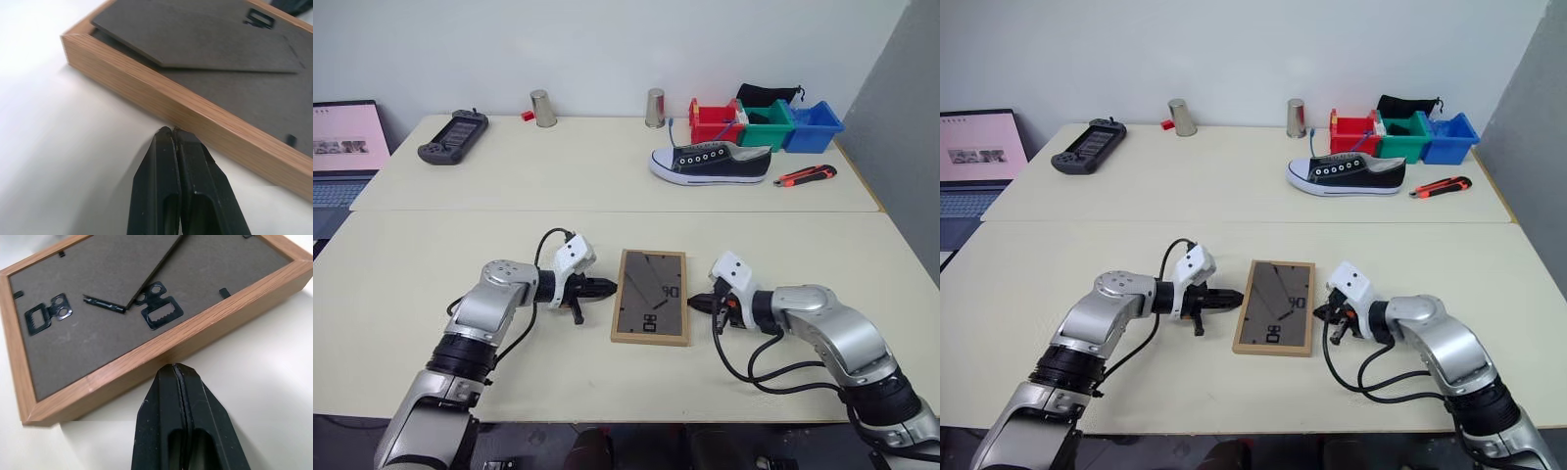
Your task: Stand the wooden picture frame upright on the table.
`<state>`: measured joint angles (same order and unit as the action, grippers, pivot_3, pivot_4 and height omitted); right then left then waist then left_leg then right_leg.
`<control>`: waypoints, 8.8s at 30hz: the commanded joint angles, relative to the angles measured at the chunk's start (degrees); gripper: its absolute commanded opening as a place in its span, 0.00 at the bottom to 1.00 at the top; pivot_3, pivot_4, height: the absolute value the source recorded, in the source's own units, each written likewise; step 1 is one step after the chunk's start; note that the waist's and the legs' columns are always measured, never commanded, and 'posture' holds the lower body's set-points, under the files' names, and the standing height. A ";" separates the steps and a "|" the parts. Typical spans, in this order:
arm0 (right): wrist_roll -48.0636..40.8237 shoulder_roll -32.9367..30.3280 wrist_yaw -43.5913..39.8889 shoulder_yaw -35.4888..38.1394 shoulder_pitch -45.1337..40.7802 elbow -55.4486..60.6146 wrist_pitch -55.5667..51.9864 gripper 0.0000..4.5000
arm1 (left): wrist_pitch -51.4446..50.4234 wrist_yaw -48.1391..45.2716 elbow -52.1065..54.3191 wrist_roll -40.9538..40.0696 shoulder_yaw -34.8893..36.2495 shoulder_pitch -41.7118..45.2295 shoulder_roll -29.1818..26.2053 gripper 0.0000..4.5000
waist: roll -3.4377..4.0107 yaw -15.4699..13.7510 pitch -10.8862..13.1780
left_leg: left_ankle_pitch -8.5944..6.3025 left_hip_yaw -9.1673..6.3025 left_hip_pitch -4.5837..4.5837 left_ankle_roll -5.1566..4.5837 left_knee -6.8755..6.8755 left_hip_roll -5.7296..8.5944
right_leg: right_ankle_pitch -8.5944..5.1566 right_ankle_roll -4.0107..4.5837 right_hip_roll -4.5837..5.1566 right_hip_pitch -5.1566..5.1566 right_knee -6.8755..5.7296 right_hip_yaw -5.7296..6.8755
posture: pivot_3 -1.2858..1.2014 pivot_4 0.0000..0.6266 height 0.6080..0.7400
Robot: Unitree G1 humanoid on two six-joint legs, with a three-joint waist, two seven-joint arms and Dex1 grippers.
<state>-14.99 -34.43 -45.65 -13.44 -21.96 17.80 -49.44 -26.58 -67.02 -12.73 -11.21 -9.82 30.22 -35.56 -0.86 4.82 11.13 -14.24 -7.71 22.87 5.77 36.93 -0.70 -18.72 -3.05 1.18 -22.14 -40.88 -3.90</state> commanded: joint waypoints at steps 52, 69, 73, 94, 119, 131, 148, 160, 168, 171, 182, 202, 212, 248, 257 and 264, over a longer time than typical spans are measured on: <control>-1.26 -8.73 -18.00 0.85 -3.89 -9.17 17.85 0.00 | -61.48 13.21 3.45 -31.03 10.96 2.50 -4.87 1.00 | -0.04 0.01 0.03 | 0.01 -0.01 -0.02 0.01 0.03 -0.02 | -0.01 -0.01 0.00 0.04 0.01 0.01 | 0.52 0.24 1.00; 3.50 -5.02 -16.19 -2.07 -5.11 -12.22 19.68 0.00 | -55.85 13.79 -0.73 -30.11 8.82 3.38 -0.22 1.00 | 0.08 -0.29 -0.09 | 0.01 -0.03 -0.18 0.02 0.06 0.04 | 0.00 -0.01 0.06 0.28 0.03 0.03 | 0.52 0.24 1.00; 4.79 -4.53 -16.07 -2.85 -5.69 -13.18 20.73 0.00 | -53.33 12.14 -1.79 -29.38 6.63 4.19 0.13 1.00 | 0.09 -0.44 -0.09 | 0.01 -0.04 -0.30 0.02 0.05 0.05 | -0.01 -0.01 0.07 0.41 0.05 0.04 | 0.52 0.24 1.00; 6.83 -1.82 -15.88 -3.64 -6.42 -13.85 21.05 0.00 | -52.86 12.07 -2.75 -29.75 4.65 5.81 2.76 1.00 | 0.08 -1.68 -0.09 | 0.01 -0.04 -0.32 0.02 0.04 0.09 | -0.01 -0.02 0.10 0.46 0.14 0.05 | 0.52 0.24 1.00; 7.85 2.94 -14.64 -5.85 -8.46 -14.61 20.85 0.00 | -52.79 12.09 -1.25 -29.70 5.00 4.91 3.55 1.00 | 0.08 -1.73 -0.09 | 0.01 -0.06 -0.31 0.02 0.03 0.09 | -0.01 -0.02 0.11 0.47 0.17 0.07 | 0.52 0.24 1.00; 7.54 4.29 -14.44 -6.24 -8.63 -13.72 20.04 0.00 | -52.49 11.90 0.03 -29.54 4.78 4.06 3.80 0.59 | 0.08 -1.52 -0.09 | 0.01 -0.05 -0.29 0.02 -0.01 0.07 | -0.01 -0.01 0.10 0.42 0.20 0.07 | 0.52 0.24 1.00; 8.18 5.74 -13.85 -6.02 -8.70 -13.63 19.84 0.00 | -52.10 12.87 0.10 -29.80 5.83 3.79 4.60 0.30 | 0.08 -1.52 -0.09 | 0.01 -0.06 -0.28 0.02 0.00 0.06 | -0.01 -0.02 0.09 0.42 0.20 0.08 | 0.52 0.24 1.00; 2.57 -10.23 -21.98 5.17 -8.60 -14.01 18.16 0.00 | -62.02 17.16 4.50 -37.28 19.70 4.36 5.52 0.30 | 0.05 -1.47 -0.06 | 0.00 -0.12 -0.15 0.01 -0.03 0.05 | 0.00 -0.02 0.10 0.38 0.37 0.16 | 0.52 0.24 1.00; -17.49 -8.84 -26.05 12.37 -27.23 -13.09 -7.49 0.31 | -65.92 24.75 10.31 -42.16 29.41 2.35 11.83 0.30 | 0.10 -0.03 0.00 | 0.00 -0.07 -0.13 0.01 -0.05 0.00 | 0.00 -0.01 0.07 0.33 0.36 0.12 | 0.52 0.24 1.00; -19.82 -4.71 -21.56 12.83 -31.36 -13.81 -13.22 0.47 | -65.92 27.28 10.82 -42.84 32.06 3.38 14.94 0.30 | 0.08 -0.18 -0.01 | 0.01 -0.11 -0.11 0.01 -0.04 -0.02 | 0.00 -0.01 0.07 0.33 0.38 0.14 | 0.52 0.24 1.00; -18.56 0.97 -14.34 7.56 -38.58 -19.53 -18.26 0.56 | -62.15 31.25 16.01 -44.40 33.43 2.13 20.14 0.30 | 0.07 -1.54 -0.01 | 0.06 -0.06 0.10 0.11 -0.06 0.08 | 0.01 -0.02 0.20 0.18 0.57 0.16 | 0.52 0.24 1.00; -15.91 -0.53 -15.28 5.82 -37.57 -23.43 -11.16 0.56 | -60.54 32.93 15.40 -45.23 33.24 1.17 18.49 0.30 | 0.06 -1.05 0.00 | 0.05 0.01 0.12 0.10 -0.11 0.05 | 0.02 -0.04 0.17 0.15 0.62 0.14 | 0.52 0.24 1.00; -16.60 5.41 -11.94 4.39 -36.87 -21.11 -14.78 0.56 | -58.62 31.50 13.29 -44.71 30.66 2.55 16.94 0.30 | 0.06 -0.67 0.00 | 0.06 -0.02 0.11 0.11 -0.08 0.03 | 0.05 -0.08 0.14 0.16 0.57 0.14 | 0.52 0.24 1.00; -27.66 9.44 -14.85 8.76 -37.31 -17.28 -23.16 0.56 | -57.59 32.06 13.72 -45.84 29.77 1.70 16.11 0.30 | 0.07 -0.17 0.00 | 0.01 -0.03 0.11 0.03 -0.11 0.03 | 0.05 -0.07 0.14 0.13 0.57 0.15 | 0.52 0.24 1.00; -30.53 7.37 -16.54 9.57 -35.47 -13.84 -22.81 0.56 | -56.64 31.93 12.57 -46.20 28.90 2.31 15.54 0.30 | 0.07 -0.18 0.00 | 0.01 -0.03 0.11 0.02 -0.11 0.02 | 0.05 -0.07 0.13 0.13 0.57 0.14 | 0.52 0.24 1.00; -29.16 4.25 -17.18 9.23 -33.85 -14.65 -21.31 0.56 | -57.04 32.16 12.51 -47.04 29.03 2.58 15.44 0.30 | 0.07 -0.19 0.00 | 0.01 -0.02 0.12 0.02 -0.12 0.03 | 0.05 -0.07 0.13 0.13 0.58 0.14 | 0.52 0.24 1.00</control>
<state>-41.67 -29.27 -60.05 -4.04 -56.07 0.26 -71.55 -84.80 -35.45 -0.28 -57.46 18.08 31.40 -19.54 -0.79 4.63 11.12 -14.24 -7.73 22.99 5.79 36.81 -0.67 -18.68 -3.12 1.31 -22.01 -40.30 -3.77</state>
